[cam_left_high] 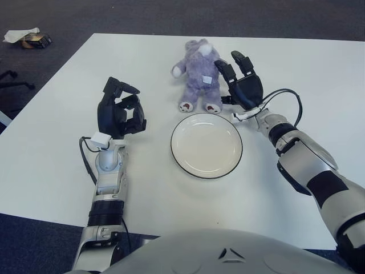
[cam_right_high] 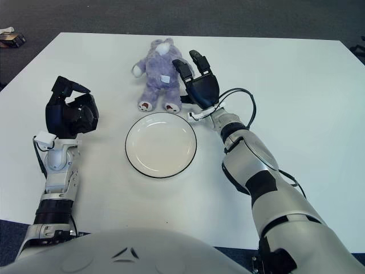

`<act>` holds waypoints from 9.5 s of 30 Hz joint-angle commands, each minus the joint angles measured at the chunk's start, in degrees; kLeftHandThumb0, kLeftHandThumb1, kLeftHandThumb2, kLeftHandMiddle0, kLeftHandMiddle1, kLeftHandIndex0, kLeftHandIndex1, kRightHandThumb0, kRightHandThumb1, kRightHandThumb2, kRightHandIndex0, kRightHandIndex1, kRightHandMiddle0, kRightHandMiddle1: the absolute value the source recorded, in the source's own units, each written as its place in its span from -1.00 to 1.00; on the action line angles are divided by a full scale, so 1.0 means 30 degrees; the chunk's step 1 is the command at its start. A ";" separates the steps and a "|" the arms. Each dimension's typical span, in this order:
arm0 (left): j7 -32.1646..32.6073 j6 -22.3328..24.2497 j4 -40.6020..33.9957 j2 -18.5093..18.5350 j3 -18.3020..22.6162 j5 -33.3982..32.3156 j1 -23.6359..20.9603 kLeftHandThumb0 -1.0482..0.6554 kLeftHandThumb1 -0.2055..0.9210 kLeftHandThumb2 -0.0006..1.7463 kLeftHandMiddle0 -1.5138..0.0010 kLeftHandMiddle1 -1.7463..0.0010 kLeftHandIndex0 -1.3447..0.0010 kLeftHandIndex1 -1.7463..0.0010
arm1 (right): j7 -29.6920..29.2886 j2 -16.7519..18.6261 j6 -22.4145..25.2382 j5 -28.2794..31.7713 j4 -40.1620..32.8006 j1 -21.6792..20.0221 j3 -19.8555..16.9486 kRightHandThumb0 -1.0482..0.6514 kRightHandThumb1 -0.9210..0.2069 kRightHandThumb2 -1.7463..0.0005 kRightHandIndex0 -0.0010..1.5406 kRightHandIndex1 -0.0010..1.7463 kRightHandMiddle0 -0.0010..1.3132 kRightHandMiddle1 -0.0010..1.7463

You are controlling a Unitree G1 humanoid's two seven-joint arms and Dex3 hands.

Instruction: Put the doll into the plate.

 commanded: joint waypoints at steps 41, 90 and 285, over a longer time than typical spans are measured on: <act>0.0094 0.0570 0.1405 -0.1319 -0.0363 0.0127 0.2576 -0.26 0.29 0.22 -0.60 -1.00 0.33 -1.00 | 0.3038 0.0167 -0.2093 0.0846 -0.0663 0.0467 -0.1173 -0.52 -0.34 0.11 -1.00 0.01 -1.00 0.27; 0.5020 0.1103 1.1672 0.5126 -0.0598 0.8683 -0.6525 -0.25 0.36 0.16 -0.28 -1.00 0.37 -1.00 | 0.5692 -0.1296 -0.1192 0.1492 -0.1215 -0.0795 -0.2622 -0.35 -0.25 -0.06 -1.00 0.02 -1.00 0.23; 1.0591 0.2900 2.4039 0.3495 -1.4204 1.8347 -2.1150 -0.28 0.09 0.18 1.00 0.24 1.00 0.05 | 2.7851 -0.3716 0.5230 0.9085 -2.4679 1.0834 -0.8344 0.23 -0.73 0.17 -0.49 0.85 -0.89 1.00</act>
